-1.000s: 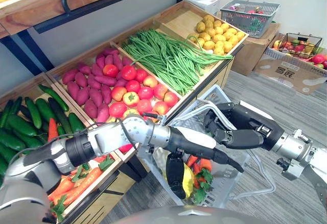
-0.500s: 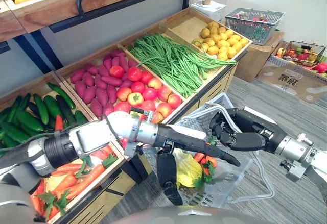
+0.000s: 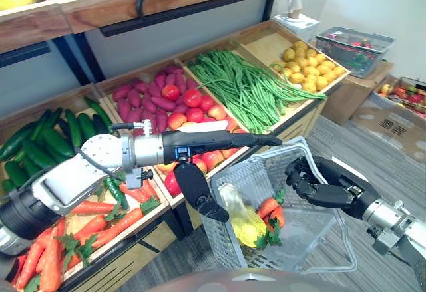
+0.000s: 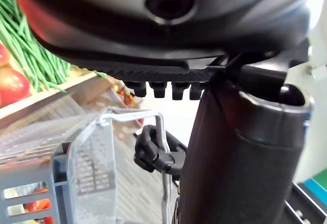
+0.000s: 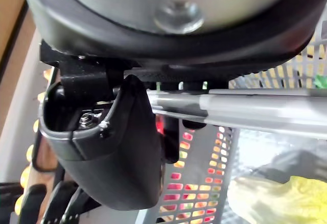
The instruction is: Pick vegetable in the basket
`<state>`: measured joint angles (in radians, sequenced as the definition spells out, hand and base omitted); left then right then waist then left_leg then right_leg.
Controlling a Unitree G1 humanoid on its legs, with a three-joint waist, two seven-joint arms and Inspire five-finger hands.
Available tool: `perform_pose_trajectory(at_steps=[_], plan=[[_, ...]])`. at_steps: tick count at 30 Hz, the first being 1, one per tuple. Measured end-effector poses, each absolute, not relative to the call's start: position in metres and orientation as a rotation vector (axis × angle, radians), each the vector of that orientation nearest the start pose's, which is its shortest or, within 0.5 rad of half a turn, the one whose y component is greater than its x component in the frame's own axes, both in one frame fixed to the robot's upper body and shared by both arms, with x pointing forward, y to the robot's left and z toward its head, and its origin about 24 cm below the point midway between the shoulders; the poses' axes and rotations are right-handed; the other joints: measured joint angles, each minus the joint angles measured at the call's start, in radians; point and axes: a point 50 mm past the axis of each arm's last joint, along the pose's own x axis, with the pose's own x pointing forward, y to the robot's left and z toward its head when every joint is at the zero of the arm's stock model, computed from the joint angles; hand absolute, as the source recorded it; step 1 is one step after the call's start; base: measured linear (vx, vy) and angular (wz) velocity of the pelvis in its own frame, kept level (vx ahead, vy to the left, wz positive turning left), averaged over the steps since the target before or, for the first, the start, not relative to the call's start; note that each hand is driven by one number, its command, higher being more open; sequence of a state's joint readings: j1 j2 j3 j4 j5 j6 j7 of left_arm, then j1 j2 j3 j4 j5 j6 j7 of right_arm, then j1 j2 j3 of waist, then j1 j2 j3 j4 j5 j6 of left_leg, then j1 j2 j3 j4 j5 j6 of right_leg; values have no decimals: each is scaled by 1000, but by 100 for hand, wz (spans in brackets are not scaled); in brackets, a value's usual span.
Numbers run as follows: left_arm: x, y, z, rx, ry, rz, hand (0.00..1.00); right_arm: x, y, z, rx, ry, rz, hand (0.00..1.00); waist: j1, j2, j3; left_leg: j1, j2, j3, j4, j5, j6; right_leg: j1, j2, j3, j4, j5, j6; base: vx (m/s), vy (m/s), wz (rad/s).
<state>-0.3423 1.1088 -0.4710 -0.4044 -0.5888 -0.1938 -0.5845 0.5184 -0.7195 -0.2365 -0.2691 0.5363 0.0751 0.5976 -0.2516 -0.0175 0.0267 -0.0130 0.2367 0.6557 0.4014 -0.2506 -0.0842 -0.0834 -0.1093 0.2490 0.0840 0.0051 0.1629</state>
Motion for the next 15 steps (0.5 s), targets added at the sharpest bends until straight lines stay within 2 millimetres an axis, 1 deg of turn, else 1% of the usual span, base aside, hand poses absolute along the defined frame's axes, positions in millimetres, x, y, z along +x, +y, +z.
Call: perform_pose_trajectory(at_steps=[3, 5, 7, 9, 11, 13, 15], plan=[[227, 158, 181, 570, -311, -1149, 100, 144, -287, 53, -110, 333, 383, 0, 11, -9, -3, -19, -16, -35, -19, 19, 7, 7, -13, -37, -4, 0, -1, 49, 20, 41], [229, 170, 183, 562, -316, -1065, 100, 134, -296, 40, -65, 375, 298, 0, 27, -20, -7, -23, -33, -73, -45, 38, 9, 26, -25, -78, -15, 0, -1, 37, 6, 52], [231, 178, 185, 549, -326, -1007, 100, 129, -301, 34, -39, 386, 243, 0, 32, -24, -10, -31, -46, -96, -62, 50, 13, 32, -34, -103, -19, 0, -3, 1, 9, 45], [235, 193, 186, 524, -341, -898, 100, 120, -309, 27, 13, 395, 166, 0, 47, -30, -13, -42, -65, -127, -87, 70, 19, 35, -46, -136, -20, -3, -6, -21, 9, 44], [237, 205, 186, 501, -350, -816, 100, 114, -314, 21, 41, 403, 115, 0, 56, -36, -18, -44, -73, -140, -106, 83, 20, 34, -50, -153, -18, -6, -12, -28, -8, 33], [239, 222, 183, 452, -357, -685, 100, 105, -321, 12, 77, 414, 26, 0, 67, -46, -24, -48, -86, -170, -133, 102, 13, 35, -56, -185, -17, -17, -27, -38, -26, 40], [239, 234, 179, 419, -353, -597, 100, 101, -327, 9, 87, 414, -29, 0, 79, -47, -25, -48, -93, -182, -154, 118, 13, 34, -59, -200, -17, -21, -33, -18, -23, 26]])
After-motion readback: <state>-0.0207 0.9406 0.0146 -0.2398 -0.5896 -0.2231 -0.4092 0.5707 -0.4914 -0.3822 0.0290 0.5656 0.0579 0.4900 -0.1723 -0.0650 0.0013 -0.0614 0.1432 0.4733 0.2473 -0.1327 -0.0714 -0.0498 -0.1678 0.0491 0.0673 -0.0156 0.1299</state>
